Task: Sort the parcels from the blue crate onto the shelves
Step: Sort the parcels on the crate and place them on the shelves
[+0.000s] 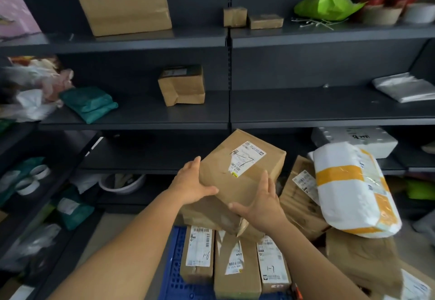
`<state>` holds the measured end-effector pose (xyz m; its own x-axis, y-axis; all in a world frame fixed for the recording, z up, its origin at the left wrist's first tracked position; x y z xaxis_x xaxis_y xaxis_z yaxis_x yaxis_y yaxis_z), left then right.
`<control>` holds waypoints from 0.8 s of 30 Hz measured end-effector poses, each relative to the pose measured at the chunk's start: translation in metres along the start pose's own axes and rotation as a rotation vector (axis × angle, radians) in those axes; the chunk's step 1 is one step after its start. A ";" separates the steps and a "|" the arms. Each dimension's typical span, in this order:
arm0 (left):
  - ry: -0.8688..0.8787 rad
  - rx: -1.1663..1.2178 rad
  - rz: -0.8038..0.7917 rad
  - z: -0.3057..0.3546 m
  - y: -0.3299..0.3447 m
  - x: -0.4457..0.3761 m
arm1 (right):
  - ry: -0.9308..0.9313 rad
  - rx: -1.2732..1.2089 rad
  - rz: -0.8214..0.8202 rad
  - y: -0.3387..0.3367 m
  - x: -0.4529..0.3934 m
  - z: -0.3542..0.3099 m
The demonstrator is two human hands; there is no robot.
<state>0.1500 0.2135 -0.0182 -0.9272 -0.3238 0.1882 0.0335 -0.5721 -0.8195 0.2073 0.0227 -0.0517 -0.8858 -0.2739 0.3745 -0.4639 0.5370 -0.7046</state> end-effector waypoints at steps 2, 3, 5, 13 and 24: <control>-0.015 0.076 -0.042 -0.008 0.001 -0.007 | 0.056 -0.086 -0.014 0.006 -0.006 0.000; -0.016 0.102 -0.059 -0.012 0.002 -0.009 | 0.083 -0.123 -0.022 0.009 -0.007 0.000; -0.005 0.132 -0.100 -0.017 0.004 -0.014 | 0.136 -0.182 -0.039 0.017 -0.008 0.001; 0.078 0.211 -0.090 -0.026 0.007 -0.012 | 0.159 -0.227 -0.035 0.021 0.001 -0.003; 0.121 0.310 0.165 -0.009 -0.009 0.032 | -0.013 -0.070 0.022 -0.010 0.022 -0.018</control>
<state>0.1167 0.2147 -0.0094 -0.9366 -0.3502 -0.0130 0.2805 -0.7267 -0.6270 0.1931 0.0257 -0.0256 -0.8960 -0.2717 0.3511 -0.4431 0.5971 -0.6687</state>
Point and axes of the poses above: each hand's wrist, its own x-axis away from the middle knuckle, its own y-axis out of the palm, z = x × y, the point moved 5 cm from there along -x, towards the middle knuckle, and after that the axes turned 11 degrees about y, right-handed, at the moved point
